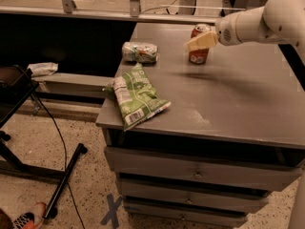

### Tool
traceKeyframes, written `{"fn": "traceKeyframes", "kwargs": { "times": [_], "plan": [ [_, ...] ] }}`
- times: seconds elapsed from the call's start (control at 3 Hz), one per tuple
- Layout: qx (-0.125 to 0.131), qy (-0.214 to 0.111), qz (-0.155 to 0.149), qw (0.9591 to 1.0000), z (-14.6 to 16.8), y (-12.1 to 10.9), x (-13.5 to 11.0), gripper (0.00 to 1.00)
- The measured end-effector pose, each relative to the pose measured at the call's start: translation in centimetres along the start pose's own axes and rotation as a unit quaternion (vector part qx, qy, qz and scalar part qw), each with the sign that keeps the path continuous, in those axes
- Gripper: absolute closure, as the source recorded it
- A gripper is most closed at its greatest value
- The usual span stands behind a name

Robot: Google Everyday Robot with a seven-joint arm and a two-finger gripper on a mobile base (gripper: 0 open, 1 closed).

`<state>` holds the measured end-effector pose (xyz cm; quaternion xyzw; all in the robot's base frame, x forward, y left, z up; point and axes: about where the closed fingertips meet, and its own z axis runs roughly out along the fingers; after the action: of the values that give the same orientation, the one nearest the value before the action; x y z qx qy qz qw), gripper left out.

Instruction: Knock coke can over

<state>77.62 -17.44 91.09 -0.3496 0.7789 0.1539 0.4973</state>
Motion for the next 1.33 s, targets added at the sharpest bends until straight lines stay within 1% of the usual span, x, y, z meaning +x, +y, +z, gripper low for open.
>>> {"fn": "traceKeyframes", "kwargs": {
  "times": [0.33, 0.67, 1.0, 1.33],
  "plan": [
    [0.004, -0.01, 0.014, 0.9998, 0.3, -0.4, 0.1, 0.25],
    [0.006, -0.037, 0.046, 0.9982, 0.3, -1.4, 0.9, 0.56],
    [0.003, -0.061, 0.051, 0.9969, -0.2, -2.0, -0.4, 0.87],
    [0.007, 0.006, -0.008, 0.9999, -1.0, -0.9, -4.4, 1.0]
  ]
}}
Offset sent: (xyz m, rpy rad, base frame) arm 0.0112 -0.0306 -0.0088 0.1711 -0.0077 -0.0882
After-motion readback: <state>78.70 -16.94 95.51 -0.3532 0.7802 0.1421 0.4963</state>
